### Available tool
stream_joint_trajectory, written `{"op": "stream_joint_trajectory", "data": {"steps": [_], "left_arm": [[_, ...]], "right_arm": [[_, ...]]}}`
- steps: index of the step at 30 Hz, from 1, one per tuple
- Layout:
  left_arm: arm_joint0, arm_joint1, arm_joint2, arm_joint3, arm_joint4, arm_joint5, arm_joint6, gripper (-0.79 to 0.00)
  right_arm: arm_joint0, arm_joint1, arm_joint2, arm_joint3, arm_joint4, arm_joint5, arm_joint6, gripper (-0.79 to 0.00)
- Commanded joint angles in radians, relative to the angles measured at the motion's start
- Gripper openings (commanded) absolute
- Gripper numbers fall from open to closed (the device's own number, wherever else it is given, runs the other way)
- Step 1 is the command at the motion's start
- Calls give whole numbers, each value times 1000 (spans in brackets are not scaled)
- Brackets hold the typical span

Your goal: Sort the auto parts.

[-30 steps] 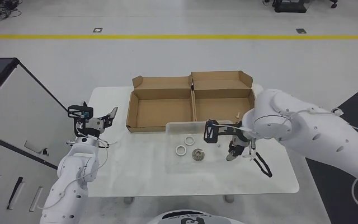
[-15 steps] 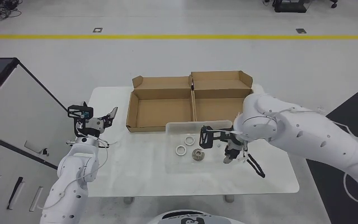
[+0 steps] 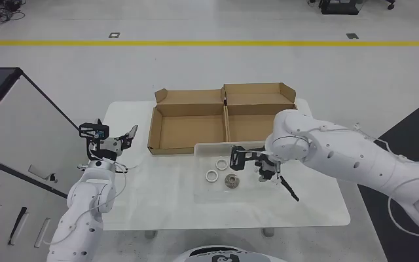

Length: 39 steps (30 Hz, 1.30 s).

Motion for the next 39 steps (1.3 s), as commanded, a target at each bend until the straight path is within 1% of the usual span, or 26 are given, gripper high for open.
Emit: {"op": "stream_joint_trajectory", "data": {"steps": [1,6,13,30,39], "left_arm": [[0,0,0,0,0,0,0,0],[0,0,0,0,0,0,0,0],[0,0,0,0,0,0,0,0],[0,0,0,0,0,0,0,0],[0,0,0,0,0,0,0,0]], "right_arm": [[-5,-8,-3,11,-9,-5,-5,-431],[-22,-29,-12,45,-36,-14,-19,-437],[-45,-48,-17,71,-77,-7,-16,-471],[-96,-63,-6,77,-172,8,-16,-533],[-114,-77,3,95,-227,10,-30,-536]]}}
